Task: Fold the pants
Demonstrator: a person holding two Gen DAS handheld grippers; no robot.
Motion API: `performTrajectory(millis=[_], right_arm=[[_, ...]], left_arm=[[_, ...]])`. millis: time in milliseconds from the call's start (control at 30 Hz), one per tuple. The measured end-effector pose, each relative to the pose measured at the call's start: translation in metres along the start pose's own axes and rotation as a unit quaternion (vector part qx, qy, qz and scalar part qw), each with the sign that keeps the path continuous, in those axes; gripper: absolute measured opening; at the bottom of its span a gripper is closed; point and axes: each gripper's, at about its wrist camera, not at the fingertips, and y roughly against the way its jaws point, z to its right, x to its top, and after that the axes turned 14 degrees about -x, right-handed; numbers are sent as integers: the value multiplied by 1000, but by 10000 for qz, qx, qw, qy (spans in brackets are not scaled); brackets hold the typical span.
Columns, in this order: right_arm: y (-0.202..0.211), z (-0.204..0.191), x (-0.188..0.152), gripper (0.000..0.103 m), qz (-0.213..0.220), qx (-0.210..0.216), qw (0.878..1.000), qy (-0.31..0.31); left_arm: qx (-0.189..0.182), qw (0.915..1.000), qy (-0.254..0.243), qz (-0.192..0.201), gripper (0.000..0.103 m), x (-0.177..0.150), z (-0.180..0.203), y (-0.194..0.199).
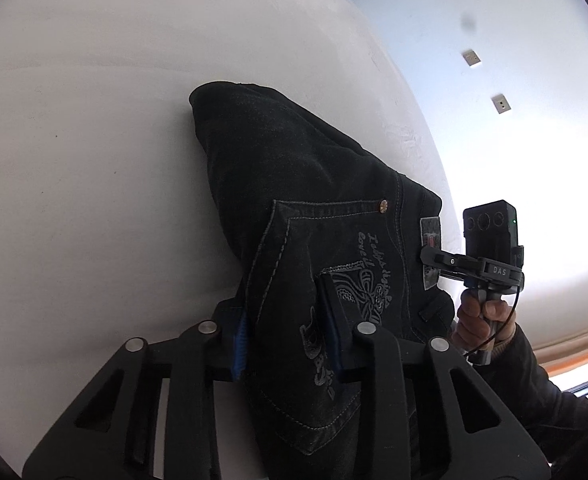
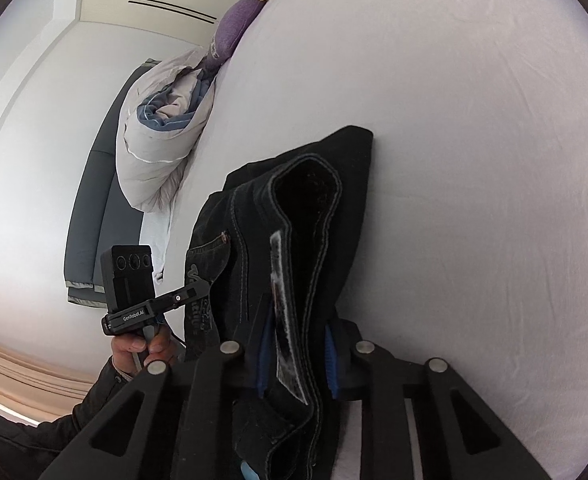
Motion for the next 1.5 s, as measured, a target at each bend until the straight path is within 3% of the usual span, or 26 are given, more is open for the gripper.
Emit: performTrajectory(millis=[267,467,667,833,1000,1100,1167,1200,1267,1367,1433,1500], right_arm=[[25,-35,12,20,386,58,9978,535],[41,-61,70,20,743,162,9941,774],[10,-49,131,20,629,-45,9965,553],[-28,-9,147,20,313,-352,9989,45],[-41,26,143,32,295,74,9985,-453],[-32,21,139,47,440,-9,9977,-521],[-17,17,133,63,650,-75,9961,-598],[-7,15,128,66,787,-170,9950,-588],[12,3,118,71,979,-527,9929,-419],[42,-25,95,72,1315,-1153,9846,-24],[63,-50,77,75,1581,-1513,9754,255],[87,-74,54,81,1949,-1918,9605,513]], left_arm=[[10,9990,-232,386,20,15,18,13],[141,9963,-550,645,20,72,32,33],[403,9964,-449,603,20,131,0,12],[647,9973,-156,296,23,153,-48,-21],[607,9971,73,453,46,151,-75,-23],[970,9937,-51,565,55,143,-65,-16],[1191,9895,-299,768,56,133,-47,-4],[1350,9858,-489,872,63,127,-34,5],[1900,9695,-1037,1151,75,112,-1,21],[2565,9338,-1799,1730,82,82,57,47],[2720,9116,-2108,2248,91,55,92,71],[2898,8823,-2440,2792,99,25,127,91]])
